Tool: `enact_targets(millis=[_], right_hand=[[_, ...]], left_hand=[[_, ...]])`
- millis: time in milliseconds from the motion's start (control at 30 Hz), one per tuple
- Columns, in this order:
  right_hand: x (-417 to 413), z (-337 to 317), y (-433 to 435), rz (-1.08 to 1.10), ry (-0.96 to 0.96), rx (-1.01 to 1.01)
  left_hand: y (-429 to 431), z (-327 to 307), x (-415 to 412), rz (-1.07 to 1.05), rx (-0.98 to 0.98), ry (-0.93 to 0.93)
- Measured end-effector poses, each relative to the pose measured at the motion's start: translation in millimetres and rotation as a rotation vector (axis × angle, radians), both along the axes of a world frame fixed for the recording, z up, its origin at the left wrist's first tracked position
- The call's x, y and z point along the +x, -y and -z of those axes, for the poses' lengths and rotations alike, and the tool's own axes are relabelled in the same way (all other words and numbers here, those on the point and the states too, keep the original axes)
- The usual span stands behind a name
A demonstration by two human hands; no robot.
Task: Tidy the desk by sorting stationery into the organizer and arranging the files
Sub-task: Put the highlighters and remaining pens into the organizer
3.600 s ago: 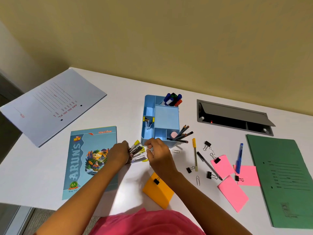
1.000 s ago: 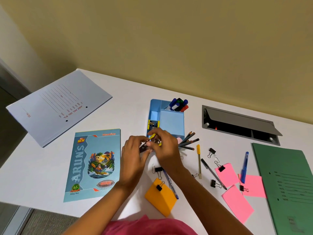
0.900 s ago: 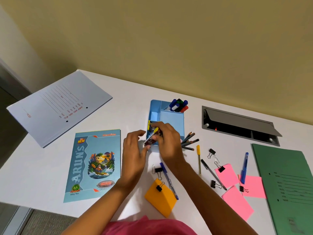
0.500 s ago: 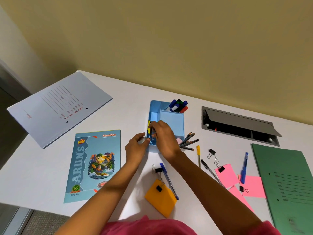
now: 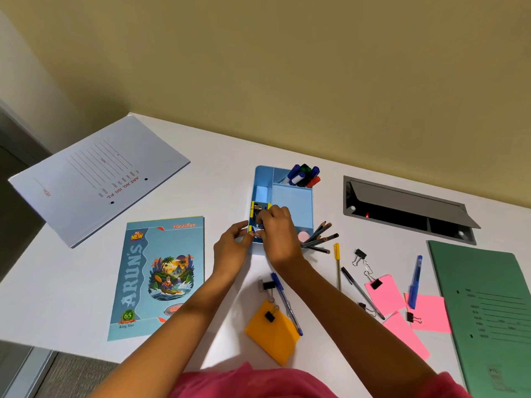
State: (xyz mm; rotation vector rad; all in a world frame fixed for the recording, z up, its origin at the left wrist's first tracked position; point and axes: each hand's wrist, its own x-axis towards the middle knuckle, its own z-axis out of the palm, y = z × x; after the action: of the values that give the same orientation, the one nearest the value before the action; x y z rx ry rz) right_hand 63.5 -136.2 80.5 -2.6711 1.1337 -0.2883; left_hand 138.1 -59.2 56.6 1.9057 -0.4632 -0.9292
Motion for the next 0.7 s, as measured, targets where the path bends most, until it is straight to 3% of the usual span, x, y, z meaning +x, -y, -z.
enact_targets(millis=[367, 500, 567, 700], right_hand=[[-4.3, 1.5, -1.7, 0.015, 0.1, 0.019], [-29.8, 2.4, -16.2, -0.126, 0.302, -0.112], [-49.8, 11.3, -30.2, -0.198, 0.222, -0.157], [-95.1, 30.9, -63.2, -0.168, 0.215, 0.027]], left_hand=[[-1.5, -2.6, 0.6, 0.013, 0.0, -0.006], [-1.9, -0.5, -0.5, 0.017, -0.014, -0.009], [-2.5, 1.1, -0.5, 0.019, -0.021, -0.015], [-6.9, 4.5, 0.0, 0.04, -0.05, -0.027]])
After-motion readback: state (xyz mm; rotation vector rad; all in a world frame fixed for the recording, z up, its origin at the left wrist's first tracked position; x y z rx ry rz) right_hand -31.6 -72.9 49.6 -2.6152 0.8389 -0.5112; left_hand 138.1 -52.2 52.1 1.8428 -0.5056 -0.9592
